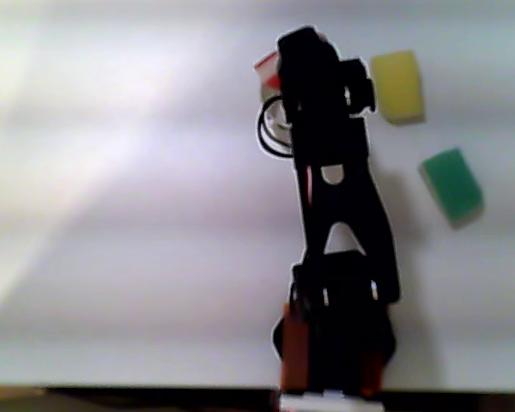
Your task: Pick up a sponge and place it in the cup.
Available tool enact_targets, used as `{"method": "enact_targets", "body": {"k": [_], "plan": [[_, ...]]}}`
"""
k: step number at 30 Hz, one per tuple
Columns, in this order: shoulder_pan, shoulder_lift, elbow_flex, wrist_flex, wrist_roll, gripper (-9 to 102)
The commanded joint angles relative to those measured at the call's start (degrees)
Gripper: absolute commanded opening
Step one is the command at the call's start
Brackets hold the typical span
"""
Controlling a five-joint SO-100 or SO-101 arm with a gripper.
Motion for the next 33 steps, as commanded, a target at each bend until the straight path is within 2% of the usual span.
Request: {"method": "enact_targets", "body": {"k": [1, 24, 26, 31, 33], "plan": [[-0.35, 14.94, 16.79, -7.82, 9.14, 0], [-0.18, 14.50, 15.73, -6.59, 10.11, 0], [-0.44, 13.97, 15.12, -6.33, 11.25, 5], [-1.32, 13.36, 12.66, -5.89, 15.56, 34], [-1.32, 13.54, 11.69, -5.89, 15.91, 40]]}}
